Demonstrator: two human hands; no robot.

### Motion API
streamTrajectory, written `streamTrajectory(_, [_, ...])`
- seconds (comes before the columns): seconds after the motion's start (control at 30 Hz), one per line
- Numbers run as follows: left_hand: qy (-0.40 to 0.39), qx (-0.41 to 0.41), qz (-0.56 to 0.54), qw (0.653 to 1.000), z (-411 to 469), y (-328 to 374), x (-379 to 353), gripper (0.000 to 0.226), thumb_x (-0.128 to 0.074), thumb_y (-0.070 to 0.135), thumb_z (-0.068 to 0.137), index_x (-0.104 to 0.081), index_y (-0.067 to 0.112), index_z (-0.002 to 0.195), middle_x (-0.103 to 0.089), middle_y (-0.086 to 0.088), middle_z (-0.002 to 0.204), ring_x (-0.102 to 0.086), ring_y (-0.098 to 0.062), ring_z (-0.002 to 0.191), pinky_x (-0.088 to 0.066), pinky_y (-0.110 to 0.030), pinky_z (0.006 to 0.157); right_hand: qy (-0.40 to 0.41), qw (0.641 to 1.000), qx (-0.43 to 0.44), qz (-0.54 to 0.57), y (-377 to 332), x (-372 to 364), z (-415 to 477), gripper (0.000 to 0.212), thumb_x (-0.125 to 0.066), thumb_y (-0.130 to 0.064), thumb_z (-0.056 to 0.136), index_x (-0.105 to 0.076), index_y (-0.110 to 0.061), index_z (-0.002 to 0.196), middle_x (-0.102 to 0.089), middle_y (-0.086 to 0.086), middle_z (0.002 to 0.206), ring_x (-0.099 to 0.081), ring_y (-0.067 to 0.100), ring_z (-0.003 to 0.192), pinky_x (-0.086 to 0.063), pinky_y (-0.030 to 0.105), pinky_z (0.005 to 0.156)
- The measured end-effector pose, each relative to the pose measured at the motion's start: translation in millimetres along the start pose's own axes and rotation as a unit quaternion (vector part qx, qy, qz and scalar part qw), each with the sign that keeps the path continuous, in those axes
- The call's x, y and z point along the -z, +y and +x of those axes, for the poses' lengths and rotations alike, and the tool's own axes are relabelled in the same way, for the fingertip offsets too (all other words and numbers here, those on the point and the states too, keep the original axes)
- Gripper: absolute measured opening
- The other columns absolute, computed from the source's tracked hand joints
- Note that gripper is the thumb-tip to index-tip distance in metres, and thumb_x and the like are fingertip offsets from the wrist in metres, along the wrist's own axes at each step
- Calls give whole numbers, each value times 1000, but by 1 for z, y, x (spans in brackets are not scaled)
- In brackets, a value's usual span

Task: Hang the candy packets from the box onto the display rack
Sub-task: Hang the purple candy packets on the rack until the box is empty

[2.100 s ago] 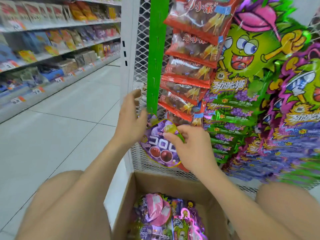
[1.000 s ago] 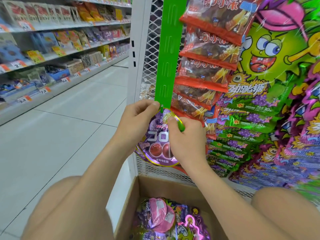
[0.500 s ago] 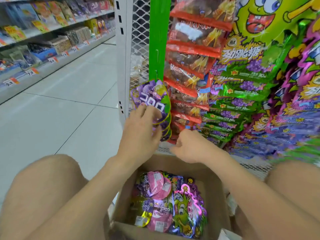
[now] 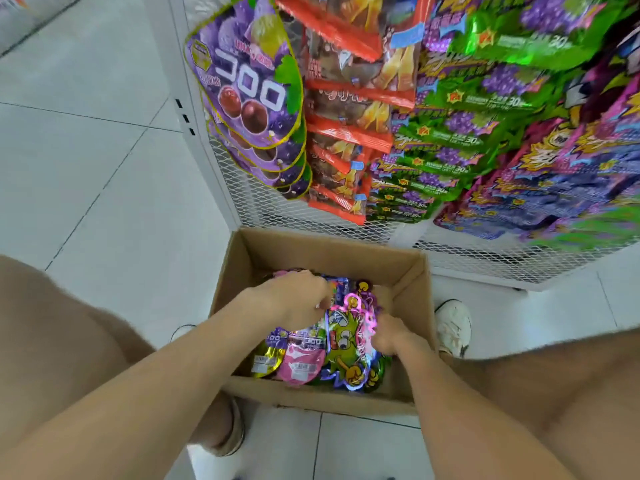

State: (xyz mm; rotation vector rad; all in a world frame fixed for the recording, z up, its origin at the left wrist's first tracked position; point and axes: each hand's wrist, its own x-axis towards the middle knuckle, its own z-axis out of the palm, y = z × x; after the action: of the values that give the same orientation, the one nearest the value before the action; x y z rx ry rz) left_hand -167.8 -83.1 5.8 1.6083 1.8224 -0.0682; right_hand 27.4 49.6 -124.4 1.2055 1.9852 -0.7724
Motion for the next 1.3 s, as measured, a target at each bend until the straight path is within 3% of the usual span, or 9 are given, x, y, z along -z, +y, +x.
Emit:
streamTrajectory(0.1, [-6,11,7,1000,12,-5,-4,14,-54,22,102,-63,28,92,-71,-5,98,-66,-28,90,-58,-47,86,-52,998,9,40,4,-23,15,60,-61,-12,102,-34,2,154,-61,14,128,-61,25,106,-53,29,81])
streamTrajectory(0.2, [-29,26,8,999,18,-11,-8,18,-51,19,100,-63,23,89,-65,-7,87,-64,-32,85,-58,-48,82,-17,997,40,59,-2,-25,21,12,-72,-13,94,-66,-12,105,-63,4,101,-62,22,98,-55,33,87])
streamTrajectory(0.3, [-48,47,5,998,17,-11,-9,20,-51,13,102,-70,12,104,-68,-11,98,-66,-34,96,-57,-45,86,-8,995,74,61,-5,-14,23,35,-64,-6,91,-43,-20,66,-45,1,72,-47,19,68,-40,32,63])
streamTrajectory(0.5, [16,71,12,997,5,-8,2,29,-50,17,106,-61,11,132,-66,-15,123,-65,-35,110,-54,-45,94,113,954,200,192,-22,39,-4,29,-62,-10,100,-55,-23,75,-49,-4,68,-45,15,65,-36,31,61])
streamTrajectory(0.67, [112,60,22,992,-14,3,22,70,-67,24,100,-30,15,159,-40,-18,154,-51,-42,135,-46,-59,108,94,942,283,155,-49,101,-66,17,-57,-14,104,-70,-18,114,-66,5,89,-53,14,66,-42,26,57])
streamTrajectory(0.8, [182,-5,-38,983,-34,16,49,51,-74,55,91,-59,25,129,-60,3,116,-59,-23,107,-51,-48,95,65,942,322,71,-71,146,-119,18,-64,-13,100,-72,-26,109,-71,19,104,-58,25,79,-44,38,71])
streamTrajectory(0.9, [193,-62,-243,949,-52,24,71,13,-77,34,97,-66,28,99,-63,19,83,-58,-2,78,-46,-25,78,83,938,328,77,-75,174,-156,20,-67,-10,95,-74,-28,101,-61,11,89,-51,22,75,-37,39,72])
streamTrajectory(1.13, [241,-95,-404,877,-73,44,99,14,-71,19,102,-65,7,107,-67,5,77,-60,-10,80,-48,-21,77,186,896,361,180,-66,207,-223,8,-69,-10,97,-74,-11,102,-57,-19,52,-49,-3,46,-36,13,52])
streamTrajectory(1.3, [266,-125,-411,863,-73,58,108,12,-73,21,101,-67,13,108,-70,-13,84,-63,-14,83,-51,-27,82,242,880,362,190,-56,208,-240,17,-61,-6,95,-76,-15,99,-50,-13,47,-36,4,39,-29,21,42])
